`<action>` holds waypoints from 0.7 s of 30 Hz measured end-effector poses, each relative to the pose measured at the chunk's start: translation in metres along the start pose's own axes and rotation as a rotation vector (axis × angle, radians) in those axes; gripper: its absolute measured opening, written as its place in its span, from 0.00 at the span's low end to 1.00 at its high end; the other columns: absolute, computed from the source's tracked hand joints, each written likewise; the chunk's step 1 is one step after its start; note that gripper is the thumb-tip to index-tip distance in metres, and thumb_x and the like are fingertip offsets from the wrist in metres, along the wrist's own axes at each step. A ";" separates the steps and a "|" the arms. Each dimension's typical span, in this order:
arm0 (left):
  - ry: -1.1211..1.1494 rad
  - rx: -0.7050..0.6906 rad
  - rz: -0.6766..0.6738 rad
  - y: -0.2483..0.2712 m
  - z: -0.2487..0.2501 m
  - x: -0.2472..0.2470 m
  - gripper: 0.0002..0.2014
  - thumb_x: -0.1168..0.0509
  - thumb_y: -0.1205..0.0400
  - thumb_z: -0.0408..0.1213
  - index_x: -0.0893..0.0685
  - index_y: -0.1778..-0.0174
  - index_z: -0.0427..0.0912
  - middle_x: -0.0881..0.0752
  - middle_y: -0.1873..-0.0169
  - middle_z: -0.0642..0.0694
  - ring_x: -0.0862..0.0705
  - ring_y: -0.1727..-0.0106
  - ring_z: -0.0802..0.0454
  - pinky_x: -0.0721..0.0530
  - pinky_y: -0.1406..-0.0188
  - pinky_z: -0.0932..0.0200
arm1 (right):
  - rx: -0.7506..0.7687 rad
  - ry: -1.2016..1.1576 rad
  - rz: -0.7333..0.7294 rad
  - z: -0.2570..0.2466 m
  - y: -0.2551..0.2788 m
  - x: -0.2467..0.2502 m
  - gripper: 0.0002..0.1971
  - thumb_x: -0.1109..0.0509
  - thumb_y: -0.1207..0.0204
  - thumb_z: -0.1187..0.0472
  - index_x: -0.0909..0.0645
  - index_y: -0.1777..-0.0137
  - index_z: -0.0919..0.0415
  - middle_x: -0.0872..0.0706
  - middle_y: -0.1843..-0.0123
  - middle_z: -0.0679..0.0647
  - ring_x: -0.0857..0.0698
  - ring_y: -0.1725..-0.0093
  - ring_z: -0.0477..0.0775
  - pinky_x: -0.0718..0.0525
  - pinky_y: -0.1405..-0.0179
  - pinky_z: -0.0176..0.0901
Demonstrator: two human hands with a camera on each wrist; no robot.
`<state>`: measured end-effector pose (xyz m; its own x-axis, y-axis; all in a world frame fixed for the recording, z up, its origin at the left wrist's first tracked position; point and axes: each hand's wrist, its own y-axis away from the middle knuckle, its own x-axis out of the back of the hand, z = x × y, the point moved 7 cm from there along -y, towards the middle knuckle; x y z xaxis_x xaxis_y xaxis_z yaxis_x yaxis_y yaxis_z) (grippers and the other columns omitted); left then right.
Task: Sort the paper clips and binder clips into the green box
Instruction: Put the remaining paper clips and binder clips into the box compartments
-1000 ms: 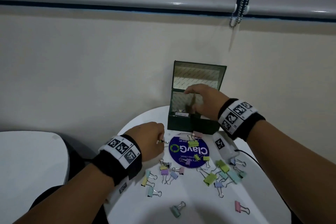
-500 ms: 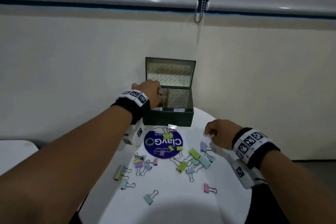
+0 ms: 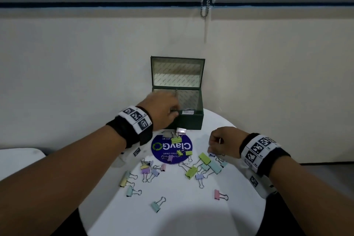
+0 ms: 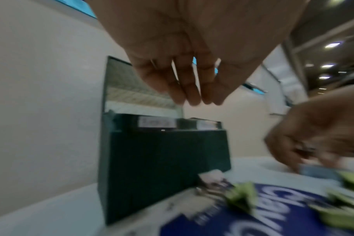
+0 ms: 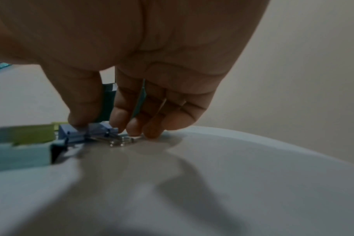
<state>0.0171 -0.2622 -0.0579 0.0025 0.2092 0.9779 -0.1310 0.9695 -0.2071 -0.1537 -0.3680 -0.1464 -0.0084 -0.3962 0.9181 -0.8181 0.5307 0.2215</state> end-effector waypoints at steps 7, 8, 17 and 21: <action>-0.276 -0.333 -0.392 0.036 0.059 -0.052 0.20 0.38 0.16 0.54 0.19 0.30 0.53 0.21 0.38 0.49 0.26 0.37 0.47 0.22 0.38 0.49 | 0.016 -0.058 0.100 -0.004 0.001 0.005 0.10 0.25 0.27 0.48 0.23 0.60 0.50 0.13 0.58 0.44 0.16 0.56 0.47 0.15 0.53 0.44; -0.304 -0.351 -0.392 0.037 0.062 -0.055 0.20 0.39 0.15 0.53 0.19 0.29 0.52 0.21 0.37 0.49 0.27 0.37 0.47 0.22 0.38 0.49 | 0.030 -0.069 0.116 -0.004 0.001 0.006 0.10 0.25 0.26 0.50 0.24 0.61 0.51 0.13 0.58 0.44 0.16 0.56 0.48 0.14 0.52 0.46; -0.091 -0.104 -0.432 0.034 0.038 -0.048 0.10 0.38 0.20 0.49 0.13 0.51 0.52 0.15 0.54 0.53 0.18 0.50 0.52 0.14 0.48 0.50 | 0.087 -0.173 0.126 -0.011 0.002 0.012 0.10 0.41 0.21 0.65 0.25 0.57 0.50 0.20 0.63 0.46 0.23 0.60 0.53 0.23 0.57 0.45; 0.365 0.249 -0.223 0.026 0.004 -0.019 0.02 0.32 0.21 0.40 0.17 0.58 0.47 0.11 0.64 0.49 0.11 0.63 0.53 0.11 0.61 0.56 | 0.064 -0.096 0.018 -0.021 0.008 0.006 0.11 0.34 0.20 0.42 0.17 0.56 0.46 0.17 0.61 0.44 0.18 0.56 0.50 0.19 0.54 0.44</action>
<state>0.0098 -0.2419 -0.0814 0.3983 0.0741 0.9143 -0.3204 0.9452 0.0630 -0.1487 -0.3505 -0.1317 -0.0762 -0.4588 0.8853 -0.8523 0.4907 0.1810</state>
